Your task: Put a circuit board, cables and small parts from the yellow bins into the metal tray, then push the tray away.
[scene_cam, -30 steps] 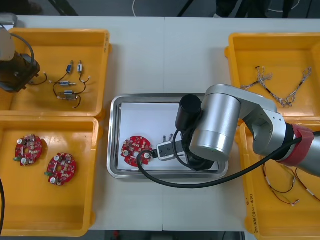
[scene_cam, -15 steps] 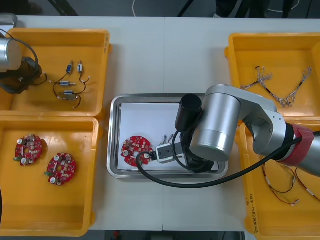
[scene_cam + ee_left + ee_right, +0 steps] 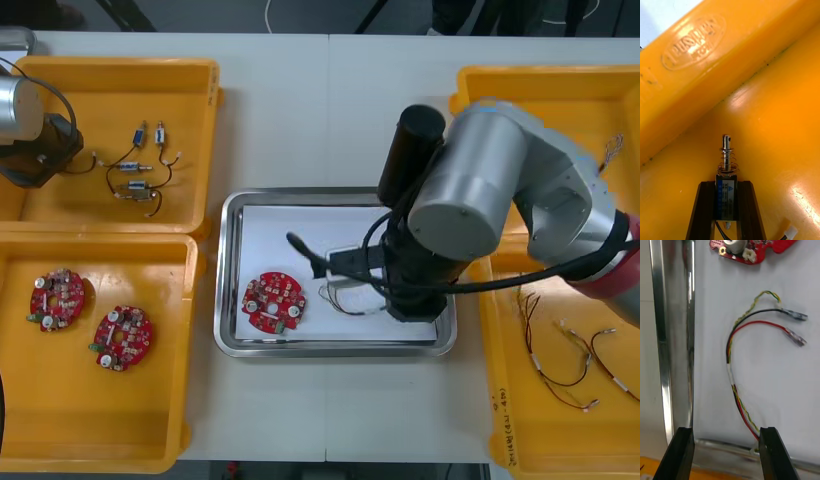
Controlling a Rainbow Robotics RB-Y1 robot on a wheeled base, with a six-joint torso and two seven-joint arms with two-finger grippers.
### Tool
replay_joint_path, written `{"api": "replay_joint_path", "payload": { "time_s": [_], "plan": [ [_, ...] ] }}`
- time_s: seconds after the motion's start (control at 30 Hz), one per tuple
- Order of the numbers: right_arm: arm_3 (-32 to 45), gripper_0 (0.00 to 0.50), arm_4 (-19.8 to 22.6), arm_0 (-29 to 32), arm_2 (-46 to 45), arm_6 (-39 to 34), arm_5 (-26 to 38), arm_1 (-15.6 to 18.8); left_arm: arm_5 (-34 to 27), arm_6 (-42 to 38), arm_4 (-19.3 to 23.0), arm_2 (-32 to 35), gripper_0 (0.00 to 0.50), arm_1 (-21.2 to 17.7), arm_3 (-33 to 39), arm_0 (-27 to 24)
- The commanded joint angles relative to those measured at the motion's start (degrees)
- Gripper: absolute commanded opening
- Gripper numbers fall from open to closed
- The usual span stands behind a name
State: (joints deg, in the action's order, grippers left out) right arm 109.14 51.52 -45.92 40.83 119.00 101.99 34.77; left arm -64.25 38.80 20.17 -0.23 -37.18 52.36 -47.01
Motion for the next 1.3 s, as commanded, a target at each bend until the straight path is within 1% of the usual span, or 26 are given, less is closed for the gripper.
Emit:
{"api": "replay_joint_path", "payload": {
  "time_s": [0.03, 0.1, 0.2, 0.27, 0.43, 0.47, 0.5, 0.6, 0.7, 0.77, 0.83, 1.07, 1.13, 1.3],
  "plan": [
    [3.97, 0.5, -0.02, 3.29, -11.48, -0.97, 5.23, -3.13, 0.26, 2.07, -0.57, -0.56, 0.001, 0.26, 0.29, -1.68],
    [5.73, 0.5, -1.25, 4.7, -16.31, -1.41, 8.01, -4.27, 0.26, 2.16, -0.57, 0.06, 0.0, 0.26, 0.46, -1.68],
    [8.89, 0.5, -3.54, 6.11, -21.5, -2.2, 8.01, -5.15, -0.53, 2.34, -0.66, 0.94, 0.0, -0.09, 1.34, -1.68],
    [11.27, 0.5, -4.85, 7.16, -23.96, -3.25, 8.01, -5.15, -2.2, 2.51, -0.66, 1.55, 0.0, -0.26, 2.57, -1.68],
    [18.91, 0.5, -5.21, 11.47, -30.02, -8.7, 8.01, -4.8, -11.16, 2.95, -0.48, 2.43, 0.002, -1.58, 8.37, -1.68],
    [21.11, 0.5, -5.12, 12.87, -31.08, -10.11, 8.01, -4.0, -14.59, 3.13, -0.22, 2.69, 0.001, -2.11, 10.48, -1.68],
    [21.64, 0.5, -5.12, 13.14, -31.25, -10.46, 8.01, -3.83, -15.21, 3.22, -0.22, 2.78, 0.0, -2.11, 10.92, -1.68],
    [25.77, 0.5, -5.38, 16.39, -32.57, -15.82, 8.01, -1.54, -22.24, 3.66, 0.31, 3.75, 0.001, -2.99, 15.76, -1.68],
    [28.05, 0.5, -5.12, 18.85, -34.24, -19.86, 8.01, 0.3, -27.69, 3.83, 0.75, 4.36, 0.0, -3.34, 19.62, -1.68],
    [28.76, 0.5, -4.85, 20.08, -35.39, -21.18, 8.01, 0.92, -30.41, 3.92, 1.01, 4.54, 0.002, -3.51, 21.56, -1.59],
    [29.19, 0.5, -4.59, 21.84, -37.49, -23.38, 8.01, 1.62, -34.63, 4.18, 1.54, 4.71, 0.001, -3.78, 24.63, -1.68],
    [29.19, 0.5, -4.24, 24.04, -45.67, -30.32, 8.01, 1.8, -45.53, 4.53, 5.93, 4.36, 0.001, -4.04, 34.65, -1.68],
    [29.11, 0.5, -4.06, 24.91, -47.78, -30.76, 8.01, 1.88, -45.75, 4.45, 7.25, 3.57, 0.0, -3.95, 37.02, -1.68],
    [29.19, 0.5, -4.06, 28.87, -54.19, -31.29, 8.01, 2.41, -45.75, 3.83, 12.44, -0.65, 0.0, -3.69, 43.09, -1.68]
  ]
}}
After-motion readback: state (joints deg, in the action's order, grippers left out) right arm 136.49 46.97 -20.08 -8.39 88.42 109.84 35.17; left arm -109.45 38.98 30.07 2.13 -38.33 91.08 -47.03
